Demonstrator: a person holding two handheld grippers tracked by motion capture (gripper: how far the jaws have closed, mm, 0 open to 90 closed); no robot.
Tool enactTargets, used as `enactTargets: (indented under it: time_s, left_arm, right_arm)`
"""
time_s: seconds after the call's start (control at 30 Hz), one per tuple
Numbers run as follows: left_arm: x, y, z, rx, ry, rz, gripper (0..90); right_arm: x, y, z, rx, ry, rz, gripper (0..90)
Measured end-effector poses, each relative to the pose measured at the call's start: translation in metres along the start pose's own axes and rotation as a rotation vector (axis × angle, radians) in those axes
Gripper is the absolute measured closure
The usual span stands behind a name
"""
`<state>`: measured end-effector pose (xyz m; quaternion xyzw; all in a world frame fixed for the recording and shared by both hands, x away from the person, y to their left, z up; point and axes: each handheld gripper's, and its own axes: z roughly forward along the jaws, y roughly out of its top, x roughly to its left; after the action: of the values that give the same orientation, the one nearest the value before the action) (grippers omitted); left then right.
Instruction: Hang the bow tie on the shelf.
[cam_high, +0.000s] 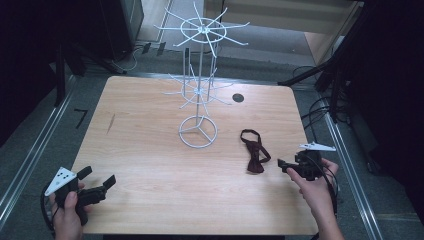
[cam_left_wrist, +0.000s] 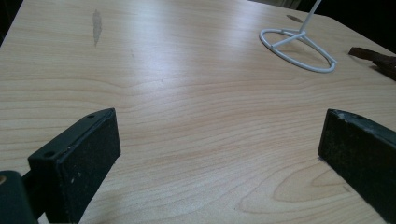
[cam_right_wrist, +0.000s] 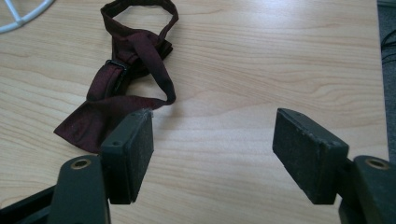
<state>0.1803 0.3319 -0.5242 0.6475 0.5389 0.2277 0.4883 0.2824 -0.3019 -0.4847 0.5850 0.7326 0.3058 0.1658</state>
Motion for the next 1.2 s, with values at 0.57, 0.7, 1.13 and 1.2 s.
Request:
enactTargets:
  time_s: [0.57,0.7,1.13,1.2]
  left_arm:
    - [0.000,0.000,0.000,0.000,-0.006,0.000,0.0]
    - [0.000,0.000,0.000,0.000,-0.007,-0.001,0.0]
    - [0.000,0.000,0.001,0.001,-0.012,-0.004,0.0]
    - [0.000,0.000,0.001,0.002,-0.013,-0.005,0.0]
  right_arm:
    - [0.030,0.043,0.032,0.156,-0.004,-0.042,27.1]
    - [0.034,0.049,0.037,0.183,-0.001,-0.046,27.0]
    - [0.054,0.062,0.066,0.281,0.004,-0.058,25.1]
    - [0.056,0.064,0.070,0.292,0.010,-0.050,24.7]
